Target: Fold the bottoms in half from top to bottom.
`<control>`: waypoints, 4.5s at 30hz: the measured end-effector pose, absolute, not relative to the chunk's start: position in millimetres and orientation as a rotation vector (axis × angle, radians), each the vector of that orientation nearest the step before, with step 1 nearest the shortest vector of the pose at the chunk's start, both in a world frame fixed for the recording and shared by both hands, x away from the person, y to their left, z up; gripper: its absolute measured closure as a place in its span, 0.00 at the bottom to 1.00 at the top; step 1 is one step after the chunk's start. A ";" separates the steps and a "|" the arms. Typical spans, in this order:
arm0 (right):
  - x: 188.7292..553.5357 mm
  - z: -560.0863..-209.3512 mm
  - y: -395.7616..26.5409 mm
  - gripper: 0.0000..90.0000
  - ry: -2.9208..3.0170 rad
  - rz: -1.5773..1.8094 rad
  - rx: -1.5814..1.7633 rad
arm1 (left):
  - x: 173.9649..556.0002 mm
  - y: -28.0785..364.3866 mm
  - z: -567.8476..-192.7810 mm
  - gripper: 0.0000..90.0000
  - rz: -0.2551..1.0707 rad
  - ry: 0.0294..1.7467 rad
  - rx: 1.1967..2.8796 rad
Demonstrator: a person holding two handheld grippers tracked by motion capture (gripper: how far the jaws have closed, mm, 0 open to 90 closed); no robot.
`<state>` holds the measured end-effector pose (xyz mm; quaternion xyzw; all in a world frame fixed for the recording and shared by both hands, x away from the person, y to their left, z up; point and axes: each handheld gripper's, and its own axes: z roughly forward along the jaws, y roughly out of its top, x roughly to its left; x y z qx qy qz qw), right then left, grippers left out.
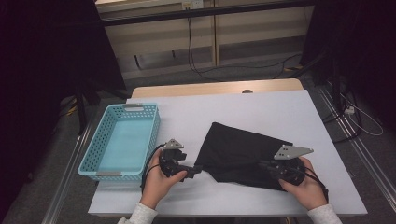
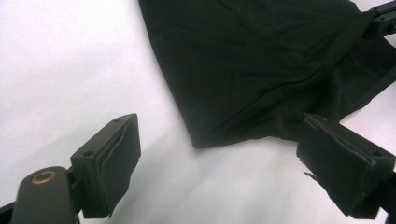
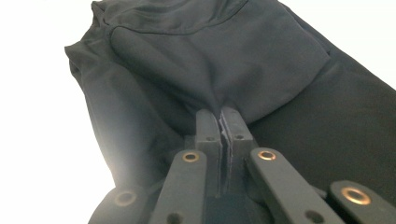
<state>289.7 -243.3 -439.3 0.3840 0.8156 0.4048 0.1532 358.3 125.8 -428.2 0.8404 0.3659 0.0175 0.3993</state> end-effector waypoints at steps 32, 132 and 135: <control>281.6 -438.9 -259.9 0.98 2.319 1.153 1.133 | 358.8 122.4 -429.3 0.15 0.043 0.915 2.141; 245.1 -439.8 -306.9 0.98 2.266 1.158 1.246 | 364.1 119.0 -429.0 0.14 0.040 0.898 2.156; 243.3 -439.9 -307.4 0.98 2.268 1.159 1.244 | 364.0 118.9 -428.9 0.14 0.038 0.902 2.149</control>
